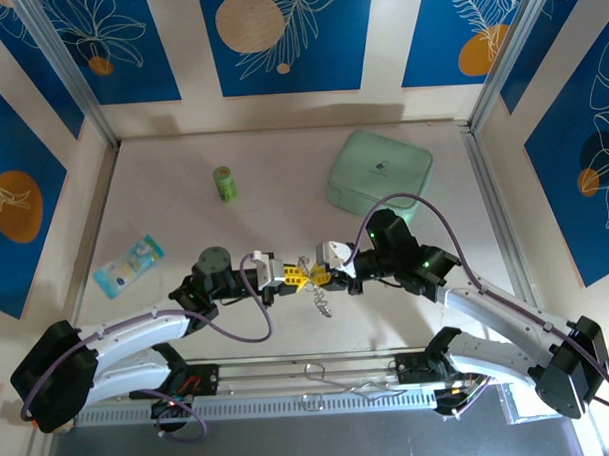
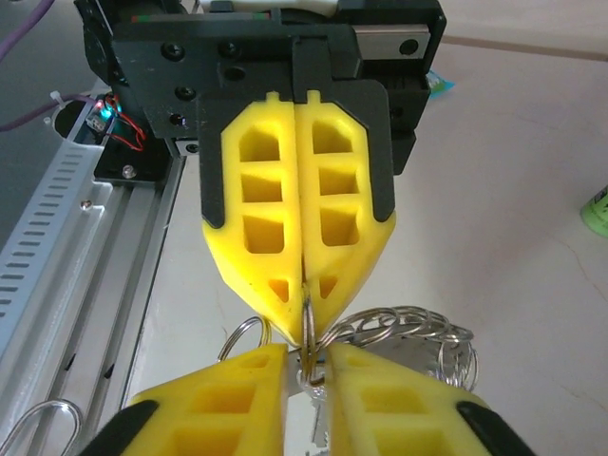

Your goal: Put the keys on the keyring

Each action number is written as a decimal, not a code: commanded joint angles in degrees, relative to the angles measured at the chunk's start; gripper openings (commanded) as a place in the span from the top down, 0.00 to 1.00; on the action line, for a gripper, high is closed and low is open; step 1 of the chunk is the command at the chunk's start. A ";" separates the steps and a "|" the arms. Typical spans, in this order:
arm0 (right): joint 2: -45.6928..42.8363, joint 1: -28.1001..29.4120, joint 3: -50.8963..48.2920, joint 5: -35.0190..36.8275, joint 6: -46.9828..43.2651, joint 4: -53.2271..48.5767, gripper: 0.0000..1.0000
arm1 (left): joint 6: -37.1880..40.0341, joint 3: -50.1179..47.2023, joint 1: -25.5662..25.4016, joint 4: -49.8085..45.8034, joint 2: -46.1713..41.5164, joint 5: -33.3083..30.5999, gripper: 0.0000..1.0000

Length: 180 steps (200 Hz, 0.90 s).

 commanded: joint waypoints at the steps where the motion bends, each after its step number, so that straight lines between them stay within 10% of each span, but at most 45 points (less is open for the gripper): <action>1: 0.66 0.39 2.05 -1.97 -0.08 0.23 0.87 | 0.24 -0.12 -0.39 4.99 -0.18 2.32 1.00; 35: 0.51 0.56 2.72 -1.83 -1.25 -0.77 1.00 | 1.00 0.47 -0.33 2.62 -0.49 0.87 1.00; 68: 0.36 1.77 5.64 3.44 -5.38 -7.94 1.00 | 5.22 4.12 -0.38 -13.76 -4.04 -3.83 0.78; 180: 7.38 10.29 14.82 17.20 -11.21 -19.02 1.00 | 9.34 11.18 -1.37 -25.99 -2.80 -2.23 0.87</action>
